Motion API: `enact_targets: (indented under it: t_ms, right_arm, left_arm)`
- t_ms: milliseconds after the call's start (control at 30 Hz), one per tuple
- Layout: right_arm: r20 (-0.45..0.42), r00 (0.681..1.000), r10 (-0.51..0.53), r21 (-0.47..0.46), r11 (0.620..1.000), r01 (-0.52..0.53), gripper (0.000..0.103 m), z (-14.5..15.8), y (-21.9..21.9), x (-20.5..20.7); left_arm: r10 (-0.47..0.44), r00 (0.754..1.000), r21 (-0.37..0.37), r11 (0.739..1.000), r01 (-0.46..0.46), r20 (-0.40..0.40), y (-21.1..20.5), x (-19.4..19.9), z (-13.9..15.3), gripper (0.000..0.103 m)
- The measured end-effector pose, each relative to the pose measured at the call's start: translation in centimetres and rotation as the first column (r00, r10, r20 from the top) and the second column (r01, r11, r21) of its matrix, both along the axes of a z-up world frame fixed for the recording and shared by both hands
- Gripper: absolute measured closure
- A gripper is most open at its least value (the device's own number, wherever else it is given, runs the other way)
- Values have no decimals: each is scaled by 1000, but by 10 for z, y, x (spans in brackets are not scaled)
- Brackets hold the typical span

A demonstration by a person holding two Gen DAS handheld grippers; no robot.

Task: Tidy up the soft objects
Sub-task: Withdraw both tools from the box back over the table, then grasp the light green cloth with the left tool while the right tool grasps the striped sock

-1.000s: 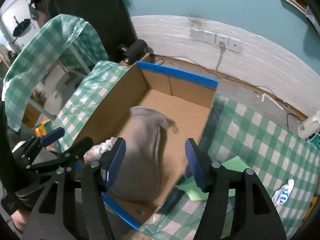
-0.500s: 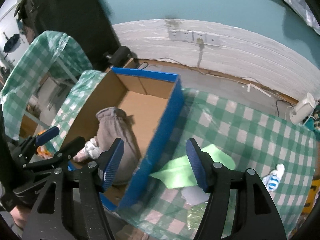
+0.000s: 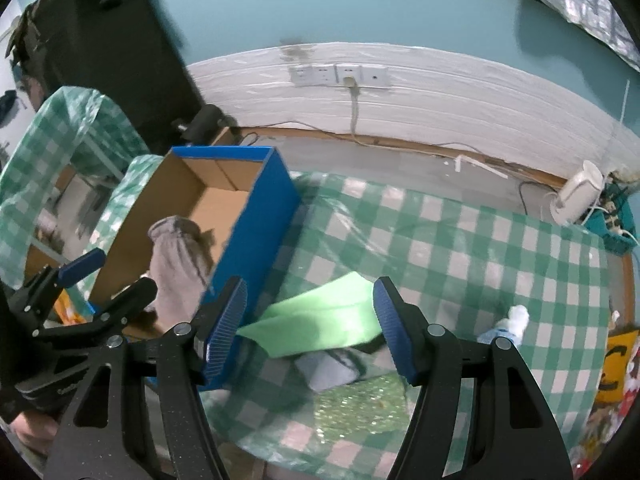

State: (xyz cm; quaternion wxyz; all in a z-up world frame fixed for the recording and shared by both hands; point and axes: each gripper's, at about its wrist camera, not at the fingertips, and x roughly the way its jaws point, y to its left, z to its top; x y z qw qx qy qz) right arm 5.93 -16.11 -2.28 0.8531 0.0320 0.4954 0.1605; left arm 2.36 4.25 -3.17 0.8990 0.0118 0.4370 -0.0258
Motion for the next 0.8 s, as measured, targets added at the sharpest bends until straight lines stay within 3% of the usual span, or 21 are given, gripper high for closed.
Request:
enact_targets:
  t_ms: [500,800]
  right_arm:
    - [-34,994,-106,2,994,107,37,-18,-68,-7]
    - [-71,985,-160,-6,987,160,37,-36,-102,-7]
  left_arm:
    - [-179,982,68,981,183,-66,-79,8,-21,16]
    - [-228,966,95,966,240,-122,-107,15,-40,16]
